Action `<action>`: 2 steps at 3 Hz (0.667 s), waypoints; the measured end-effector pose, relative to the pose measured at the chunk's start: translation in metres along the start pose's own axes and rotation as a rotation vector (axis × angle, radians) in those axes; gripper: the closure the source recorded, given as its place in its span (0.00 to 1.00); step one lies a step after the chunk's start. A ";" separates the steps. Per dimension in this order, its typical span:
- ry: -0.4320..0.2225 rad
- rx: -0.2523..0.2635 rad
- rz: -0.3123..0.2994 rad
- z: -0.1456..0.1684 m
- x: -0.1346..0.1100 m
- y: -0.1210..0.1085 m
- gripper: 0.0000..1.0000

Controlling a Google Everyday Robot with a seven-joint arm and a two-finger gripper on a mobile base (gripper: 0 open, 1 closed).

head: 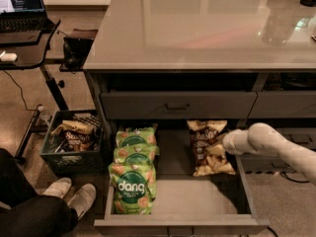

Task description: Pick brown chip bag from middle drawer and place on counter

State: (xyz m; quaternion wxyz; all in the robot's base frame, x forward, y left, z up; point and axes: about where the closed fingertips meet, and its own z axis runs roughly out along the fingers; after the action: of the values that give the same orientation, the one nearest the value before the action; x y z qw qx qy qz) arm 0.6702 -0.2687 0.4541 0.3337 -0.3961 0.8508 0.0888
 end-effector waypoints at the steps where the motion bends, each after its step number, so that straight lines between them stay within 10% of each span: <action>1: -0.046 -0.088 -0.053 -0.056 0.009 0.054 1.00; 2: -0.073 -0.168 -0.102 -0.103 0.017 0.095 1.00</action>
Offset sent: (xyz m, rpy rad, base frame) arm -0.1999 0.0072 0.0903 0.1148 0.0216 0.2962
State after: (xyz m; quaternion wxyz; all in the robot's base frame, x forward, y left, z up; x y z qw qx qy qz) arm 0.5411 -0.2581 0.5104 0.3341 -0.4620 0.8064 0.1568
